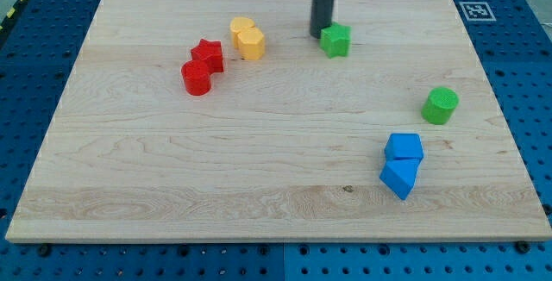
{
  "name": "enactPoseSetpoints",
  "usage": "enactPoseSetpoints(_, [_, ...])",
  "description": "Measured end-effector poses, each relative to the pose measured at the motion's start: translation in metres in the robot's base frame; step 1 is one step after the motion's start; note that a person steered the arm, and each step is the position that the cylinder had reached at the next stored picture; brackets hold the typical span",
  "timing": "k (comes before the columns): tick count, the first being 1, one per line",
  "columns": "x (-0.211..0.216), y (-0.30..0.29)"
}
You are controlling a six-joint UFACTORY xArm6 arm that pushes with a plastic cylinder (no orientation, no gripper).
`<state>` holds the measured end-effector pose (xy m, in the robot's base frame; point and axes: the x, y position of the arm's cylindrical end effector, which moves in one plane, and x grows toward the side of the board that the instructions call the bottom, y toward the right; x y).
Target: Place the green blocks together above the blue blocks
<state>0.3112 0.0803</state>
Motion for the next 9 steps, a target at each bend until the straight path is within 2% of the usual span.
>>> enactPoseSetpoints(2, [0.024,0.062])
enactPoseSetpoints(5, [0.076,0.077])
enactPoseSetpoints(6, [0.075,0.134])
enactPoseSetpoints(7, [0.111,0.199])
enactPoseSetpoints(8, [0.167,0.219])
enactPoseSetpoints(9, [0.185,0.176])
